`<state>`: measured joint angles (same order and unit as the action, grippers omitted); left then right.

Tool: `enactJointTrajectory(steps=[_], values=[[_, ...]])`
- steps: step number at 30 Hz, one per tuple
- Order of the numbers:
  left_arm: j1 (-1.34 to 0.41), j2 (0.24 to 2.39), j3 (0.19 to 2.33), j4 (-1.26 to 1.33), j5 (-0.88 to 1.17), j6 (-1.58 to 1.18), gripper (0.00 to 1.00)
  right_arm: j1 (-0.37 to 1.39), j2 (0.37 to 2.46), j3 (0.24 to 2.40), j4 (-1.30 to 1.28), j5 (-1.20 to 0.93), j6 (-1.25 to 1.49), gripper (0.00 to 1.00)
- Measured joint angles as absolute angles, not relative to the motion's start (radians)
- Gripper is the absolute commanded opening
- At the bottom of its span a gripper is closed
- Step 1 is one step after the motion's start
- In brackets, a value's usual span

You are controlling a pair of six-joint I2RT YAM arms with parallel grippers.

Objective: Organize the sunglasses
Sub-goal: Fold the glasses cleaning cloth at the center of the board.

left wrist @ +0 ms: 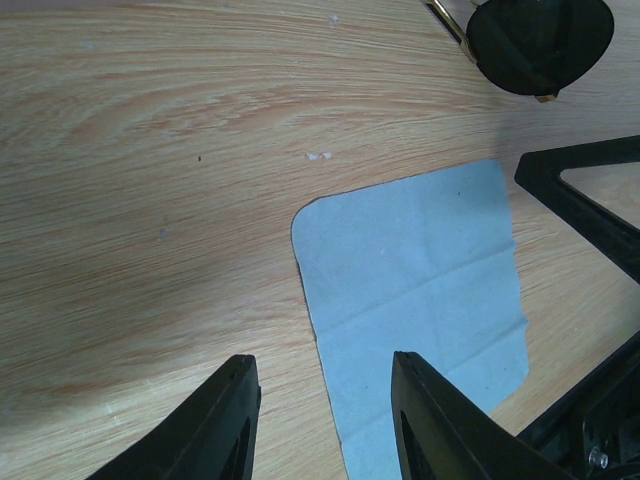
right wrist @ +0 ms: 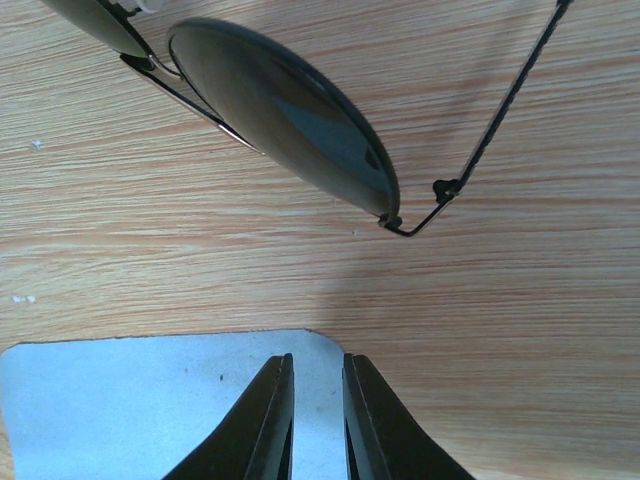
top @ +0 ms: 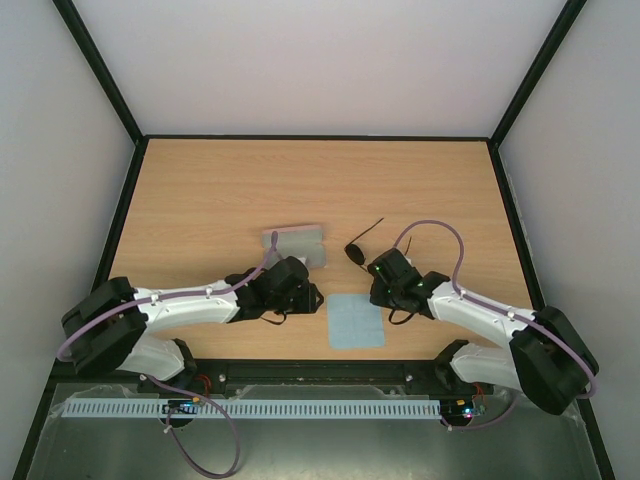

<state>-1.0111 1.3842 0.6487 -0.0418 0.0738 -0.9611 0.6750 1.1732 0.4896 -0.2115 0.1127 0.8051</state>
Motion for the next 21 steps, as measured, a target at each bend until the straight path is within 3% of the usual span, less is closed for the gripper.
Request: enactJointTrajectory(steps=[16,21], values=[[-1.011,1.332,0.638,-0.045,0.067,-0.962,0.41,0.675,1.248,0.491,-0.172,0.131,0.784,0.14],[-1.011,1.324,0.636,-0.047,0.066,-0.962,0.4,0.675,1.261,0.491,-0.144,0.124,0.784,0.09]])
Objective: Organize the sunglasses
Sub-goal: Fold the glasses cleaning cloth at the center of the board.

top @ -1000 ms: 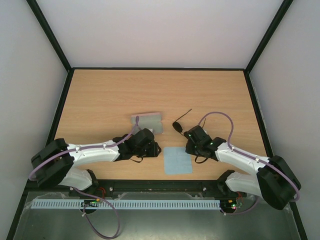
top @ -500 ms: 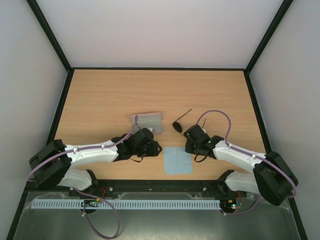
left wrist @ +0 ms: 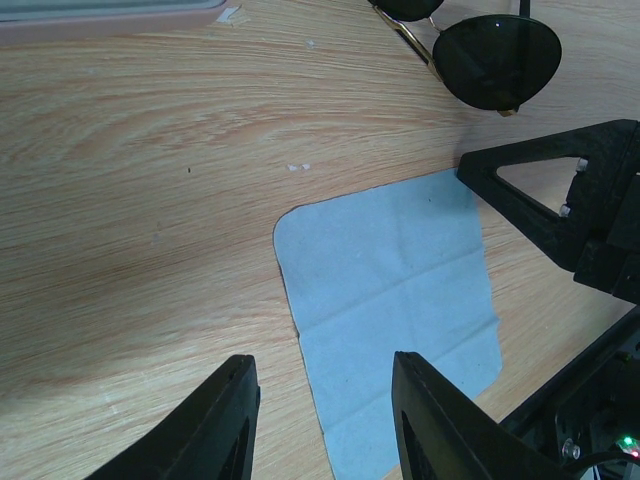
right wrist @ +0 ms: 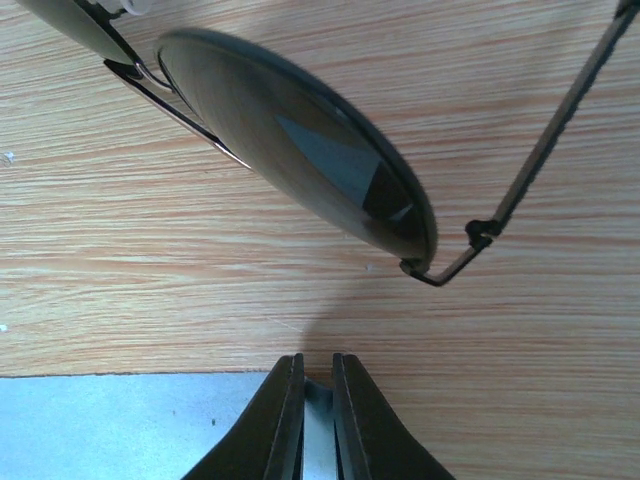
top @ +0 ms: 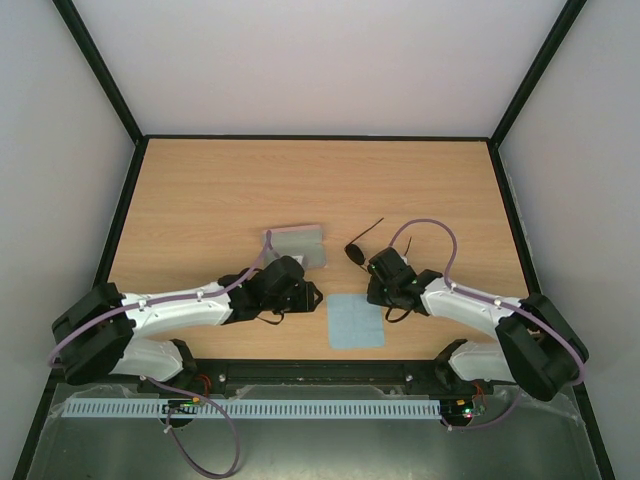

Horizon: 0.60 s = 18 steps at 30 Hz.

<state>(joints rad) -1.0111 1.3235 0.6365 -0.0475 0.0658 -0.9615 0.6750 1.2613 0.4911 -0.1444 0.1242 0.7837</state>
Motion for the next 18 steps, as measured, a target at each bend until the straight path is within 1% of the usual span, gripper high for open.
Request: enactJointTrajectory(steps=[7,13,18], values=[[-1.011,1.32,0.636,-0.051,0.065,-0.962,0.4,0.674,1.268,0.492,-0.13,0.111,0.782,0.02],[-1.011,1.32,0.636,-0.051,0.065,-0.962,0.4,0.674,1.256,0.491,-0.136,0.102,0.781,0.01],[-1.011,1.323,0.636,-0.051,0.066,-0.96,0.45,0.674,1.208,0.491,-0.155,0.104,0.781,0.01]])
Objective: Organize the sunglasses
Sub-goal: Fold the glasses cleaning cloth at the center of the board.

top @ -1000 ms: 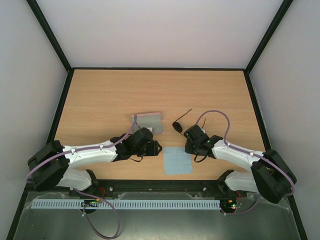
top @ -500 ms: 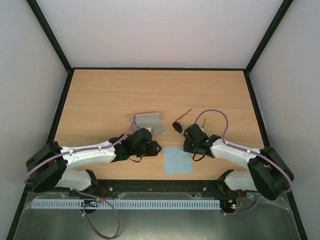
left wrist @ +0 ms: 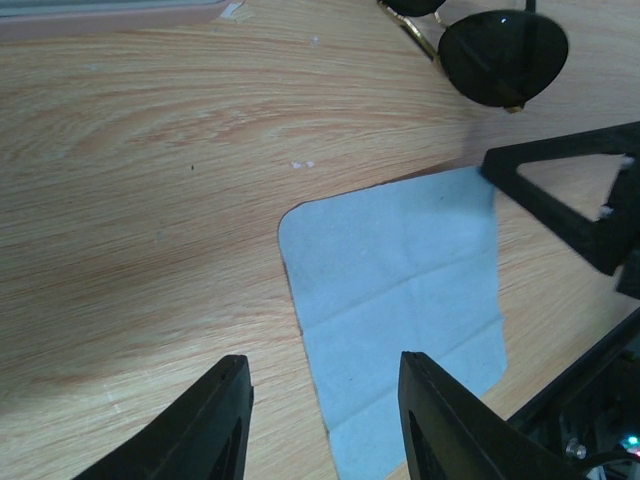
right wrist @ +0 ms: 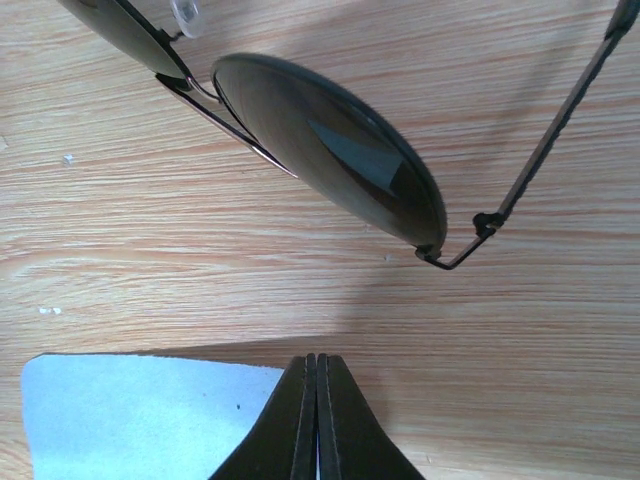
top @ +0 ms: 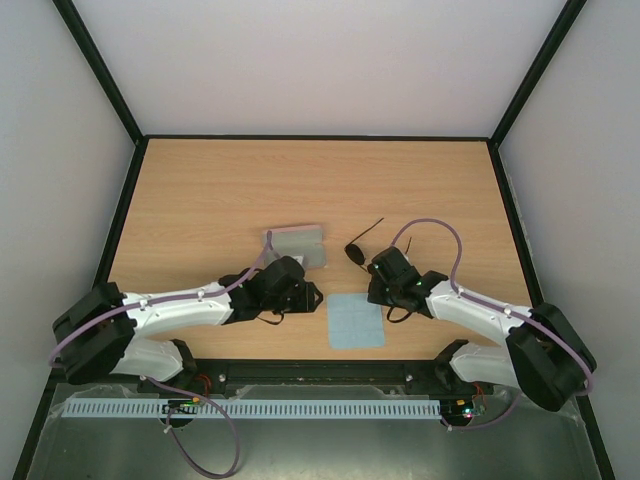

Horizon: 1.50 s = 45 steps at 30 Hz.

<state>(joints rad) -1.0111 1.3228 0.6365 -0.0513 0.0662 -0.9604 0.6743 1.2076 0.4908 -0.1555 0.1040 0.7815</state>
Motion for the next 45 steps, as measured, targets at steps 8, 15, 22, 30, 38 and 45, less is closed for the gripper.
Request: enactJointTrajectory(steps=[8,15,22,30,38,45], values=[[-1.011,1.459,0.678,-0.061,0.077,-0.942,0.35,0.674,1.177,0.49,-0.167,0.11,0.781,0.01],[-1.011,1.544,0.746,-0.06,0.074,-0.925,0.21,0.674,1.177,0.478,-0.167,0.11,0.781,0.01],[-1.011,1.611,0.808,-0.052,0.073,-0.915,0.2,0.674,1.177,0.477,-0.166,0.109,0.781,0.01],[-1.011,1.663,0.833,-0.071,0.067,-0.903,0.24,0.674,1.177,0.468,-0.162,0.1,0.782,0.01],[-1.011,1.692,0.839,-0.081,0.059,-0.9,0.24,0.674,1.177,0.463,-0.159,0.09,0.782,0.01],[-1.011,1.705,0.851,-0.08,0.051,-0.9,0.24,0.674,1.177,0.463,-0.159,0.086,0.782,0.01]])
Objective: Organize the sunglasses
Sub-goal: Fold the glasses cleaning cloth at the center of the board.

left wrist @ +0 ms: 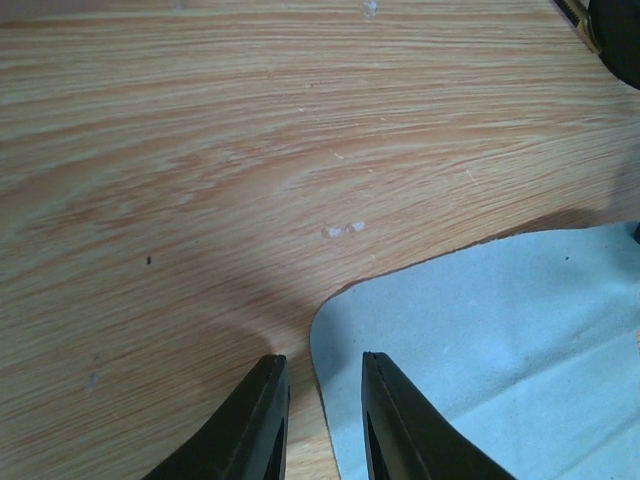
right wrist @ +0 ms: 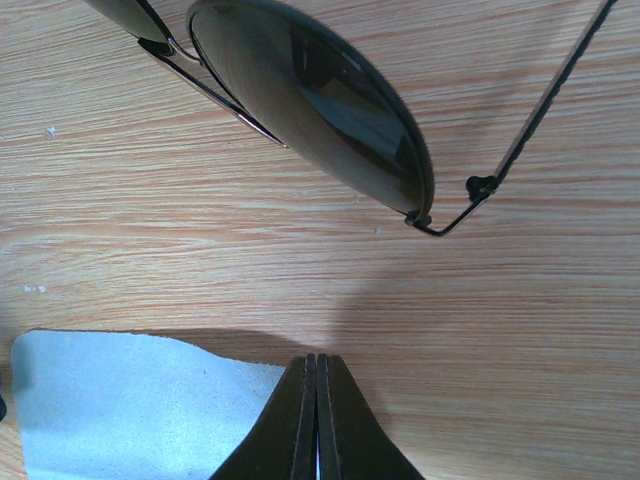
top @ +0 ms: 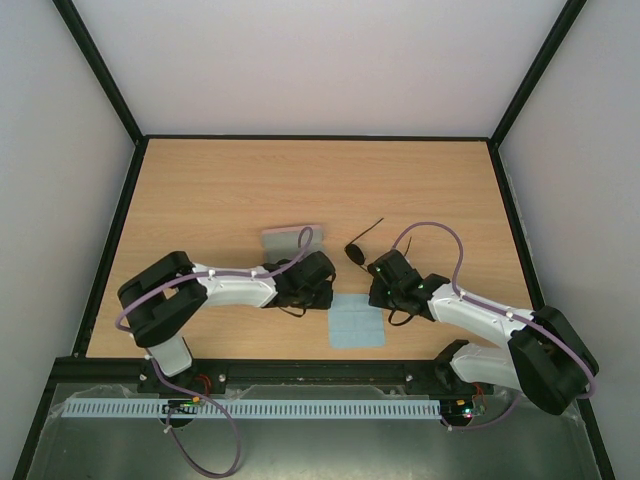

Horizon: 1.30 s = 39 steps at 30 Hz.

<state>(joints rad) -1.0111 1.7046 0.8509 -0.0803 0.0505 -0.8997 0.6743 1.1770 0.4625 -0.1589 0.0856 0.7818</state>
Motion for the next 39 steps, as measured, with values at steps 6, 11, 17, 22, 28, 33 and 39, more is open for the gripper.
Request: enactJointTrajectory(steps=[6,11,17,22,28,33,39], values=[[-1.011,1.73,0.873,-0.069,0.051,-0.897,0.21,0.674,1.177,0.462,-0.159,0.082,0.781,0.01],[-1.011,1.743,0.882,-0.065,0.051,-0.892,0.08,0.674,1.177,0.462,-0.159,0.08,0.781,0.01],[-1.011,1.747,0.882,-0.065,0.051,-0.884,0.02,0.674,1.177,0.456,-0.153,0.078,0.781,0.01],[-1.011,1.747,0.882,-0.065,0.05,-0.884,0.02,0.674,1.177,0.451,-0.151,0.071,0.781,0.01],[-1.011,1.747,0.884,-0.068,0.042,-0.879,0.02,0.674,1.179,0.455,-0.151,0.058,0.778,0.01],[-1.004,1.747,0.886,-0.075,0.04,-0.87,0.02,0.674,1.19,0.478,-0.146,0.057,0.769,0.01],[-0.97,1.747,0.892,-0.089,0.037,-0.842,0.02,0.674,1.217,0.522,-0.142,0.069,0.76,0.01]])
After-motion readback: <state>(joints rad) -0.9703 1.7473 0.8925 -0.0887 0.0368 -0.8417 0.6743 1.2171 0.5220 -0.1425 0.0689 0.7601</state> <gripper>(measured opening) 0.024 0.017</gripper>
